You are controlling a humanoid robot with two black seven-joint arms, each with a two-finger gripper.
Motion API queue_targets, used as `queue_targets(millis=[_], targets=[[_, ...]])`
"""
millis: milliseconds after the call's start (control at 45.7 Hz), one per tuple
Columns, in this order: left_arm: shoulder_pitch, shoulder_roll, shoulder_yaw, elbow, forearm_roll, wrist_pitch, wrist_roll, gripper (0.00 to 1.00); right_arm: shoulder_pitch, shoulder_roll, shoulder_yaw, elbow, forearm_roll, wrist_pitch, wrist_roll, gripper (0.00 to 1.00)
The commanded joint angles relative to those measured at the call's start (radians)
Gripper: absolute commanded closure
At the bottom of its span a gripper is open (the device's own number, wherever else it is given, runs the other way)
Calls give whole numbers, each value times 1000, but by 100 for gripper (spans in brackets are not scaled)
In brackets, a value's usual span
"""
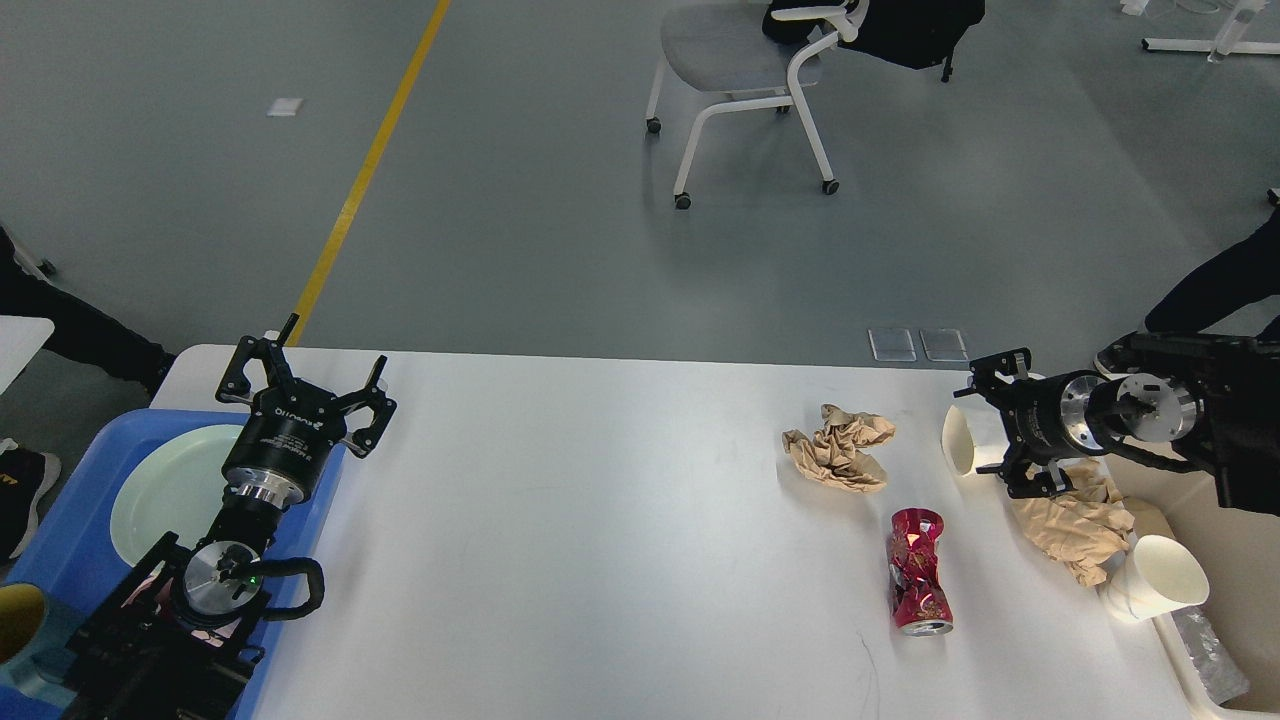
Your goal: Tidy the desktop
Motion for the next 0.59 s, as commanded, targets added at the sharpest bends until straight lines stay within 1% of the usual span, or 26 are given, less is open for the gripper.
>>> queue_targets(millis=[0, 66, 241, 372, 503, 569], targets=[[0, 0, 0, 0, 0, 0, 0, 4, 20, -6, -29, 1, -31, -1, -1, 4], [0, 0, 0, 0, 0, 0, 0, 4, 40, 0, -49, 1, -166, 12, -1, 1], [0, 0, 0, 0, 0, 0, 0, 4, 78, 32, -52, 20, -655, 17, 11, 0], [0, 0, 0, 0, 0, 0, 0, 4, 77, 35, -60, 24, -868, 17, 14, 0], [0, 0, 0, 0, 0, 0, 0, 4, 64, 48, -63, 42, -1083, 20, 42, 0], [0, 0, 0, 0, 0, 0, 0, 4, 42, 51, -64, 47, -1161, 20, 74, 0]])
